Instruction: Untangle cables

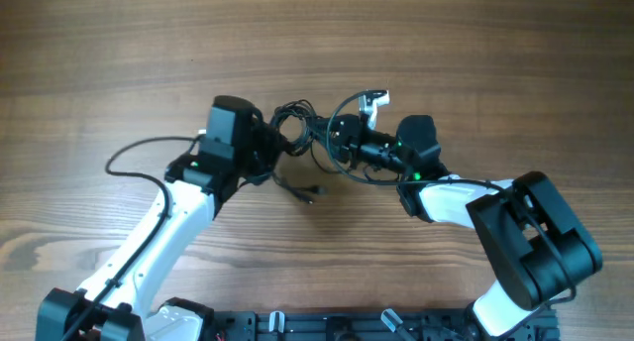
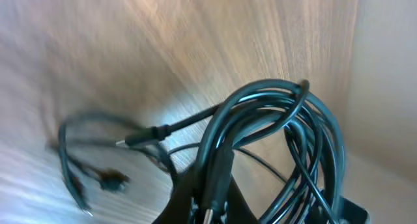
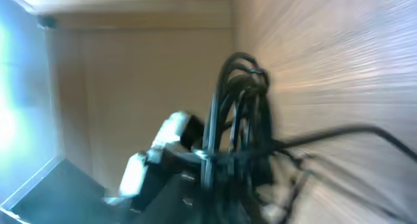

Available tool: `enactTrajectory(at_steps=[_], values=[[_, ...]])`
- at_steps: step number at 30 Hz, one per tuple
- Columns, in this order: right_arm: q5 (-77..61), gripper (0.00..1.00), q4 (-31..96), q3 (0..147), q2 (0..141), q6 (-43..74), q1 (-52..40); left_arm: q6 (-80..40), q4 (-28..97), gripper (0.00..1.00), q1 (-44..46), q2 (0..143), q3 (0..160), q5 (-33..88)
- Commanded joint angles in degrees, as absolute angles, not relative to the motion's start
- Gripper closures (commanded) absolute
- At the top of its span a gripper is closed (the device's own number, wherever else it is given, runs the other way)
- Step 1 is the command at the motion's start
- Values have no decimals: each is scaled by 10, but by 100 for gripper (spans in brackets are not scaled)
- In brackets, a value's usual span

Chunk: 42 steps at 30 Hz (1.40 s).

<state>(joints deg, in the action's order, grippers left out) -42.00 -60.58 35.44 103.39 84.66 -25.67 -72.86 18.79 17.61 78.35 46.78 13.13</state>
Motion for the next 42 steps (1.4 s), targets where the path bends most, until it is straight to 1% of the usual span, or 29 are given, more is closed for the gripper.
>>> enactTrajectory(at_steps=[1, 3, 4, 5, 6, 10, 12, 13, 16, 17, 19, 20, 21, 22, 23, 24, 28, 30, 31, 34, 35, 36, 39, 42], values=[[-431, 54, -525, 356, 1027, 697, -228, -509, 184, 96, 124, 738, 472, 137], [-431, 39, -486, 356, 1027, 635, -207, -436, 183, 96, 106, 710, 472, 155], [-435, 21, -477, 356, 1027, 579, -190, -381, 185, 96, 99, 689, 472, 163], [-441, 0, -478, 356, 1027, 545, -180, -348, 190, 96, 98, 675, 472, 165], [-479, 0, -491, 356, 1027, 457, -151, -303, 198, 96, 99, 654, 472, 165], [-604, 0, -543, 356, 1027, 410, -78, -230, 212, 96, 99, 627, 472, 165], [-697, 0, -592, 356, 1027, 373, -44, -210, 213, 96, 99, 626, 472, 166], [-720, 1, -602, 356, 1027, 368, -41, -210, 213, 96, 99, 626, 472, 168], [-768, 13, -600, 356, 1027, 329, -55, -204, 211, 96, 99, 626, 472, 209], [-771, 19, -595, 356, 1027, 325, -65, -192, 211, 96, 99, 626, 472, 230], [-770, 58, -596, 356, 1027, 326, -90, -182, 218, 96, 99, 626, 472, 246], [-770, 73, -596, 356, 1027, 326, -100, -182, 223, 96, 99, 626, 472, 244], [-768, 75, -596, 356, 1027, 326, -110, -182, 228, 96, 99, 626, 472, 237], [-764, 67, -595, 356, 1027, 325, -118, -182, 233, 96, 99, 626, 472, 230], [-763, 50, -597, 356, 1027, 326, -129, -172, 238, 96, 99, 626, 472, 229], [-763, 40, -604, 356, 1027, 331, -138, -157, 243, 96, 99, 626, 472, 230], [-756, 39, -677, 357, 1027, 406, -129, -86, 270, 96, 99, 626, 472, 229], [-744, 44, -735, 364, 1027, 505, -106, -63, 280, 96, 99, 626, 472, 231], [-745, 44, -752, 372, 1027, 553, -97, -61, 282, 96, 99, 626, 472, 231], [-751, 39, -797, 392, 1027, 682, -91, -59, 279, 96, 99, 626, 472, 231], [-752, 36, -823, 396, 1027, 728, -98, -50, 279, 96, 99, 627, 472, 232], [-749, 36, -855, 396, 1027, 766, -109, -48, 280, 96, 99, 627, 472, 231], [-712, 31, -865, 396, 1027, 810, -146, -48, 279, 96, 99, 627, 472, 236], [-662, 31, -824, 396, 1027, 804, -184, -47, 279, 96, 99, 627, 472, 257]])
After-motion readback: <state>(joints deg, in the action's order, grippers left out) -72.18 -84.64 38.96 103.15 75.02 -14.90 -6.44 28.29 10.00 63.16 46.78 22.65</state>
